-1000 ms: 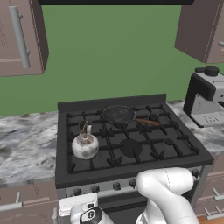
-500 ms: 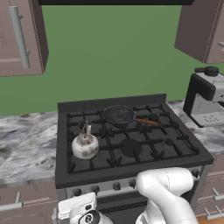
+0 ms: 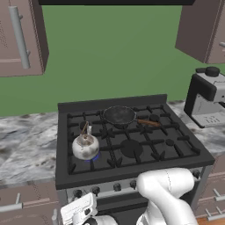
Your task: Pick the kettle from the counter and place it on a stove burner. Then turn the burner on.
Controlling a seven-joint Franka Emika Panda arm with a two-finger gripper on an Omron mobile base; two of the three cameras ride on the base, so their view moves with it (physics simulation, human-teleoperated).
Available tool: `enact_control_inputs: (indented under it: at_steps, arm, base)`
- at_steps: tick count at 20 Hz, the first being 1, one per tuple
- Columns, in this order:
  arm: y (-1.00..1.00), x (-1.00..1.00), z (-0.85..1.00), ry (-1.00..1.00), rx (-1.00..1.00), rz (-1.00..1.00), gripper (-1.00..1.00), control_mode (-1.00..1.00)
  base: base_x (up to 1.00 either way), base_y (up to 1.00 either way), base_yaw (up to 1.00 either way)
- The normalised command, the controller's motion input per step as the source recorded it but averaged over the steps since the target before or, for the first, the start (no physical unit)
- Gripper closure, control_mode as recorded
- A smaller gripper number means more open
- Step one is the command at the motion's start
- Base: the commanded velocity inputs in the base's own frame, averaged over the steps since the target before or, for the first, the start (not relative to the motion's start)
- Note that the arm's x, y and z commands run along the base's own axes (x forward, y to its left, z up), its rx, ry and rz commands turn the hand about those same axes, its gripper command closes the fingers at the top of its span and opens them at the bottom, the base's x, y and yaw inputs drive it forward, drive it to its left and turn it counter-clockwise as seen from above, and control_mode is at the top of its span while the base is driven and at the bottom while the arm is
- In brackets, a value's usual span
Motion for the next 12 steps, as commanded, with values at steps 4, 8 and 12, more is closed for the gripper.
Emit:
enact_control_inputs:
  at_steps: [4,8,12]
  arm:
    - [0.29,0.0,-0.41,0.17,-0.47,0.51,1.0,-1.0]
    - [0.27,0.0,-0.55,0.22,-0.51,0.56,1.0,-1.0]
    - [0.28,0.0,-0.39,0.22,-0.48,0.56,1.0,-1.0]
  base:
    - [0.0,0.0,0.0]
    - [0.0,0.0,0.0]
    - [0.0,0.0,0.0]
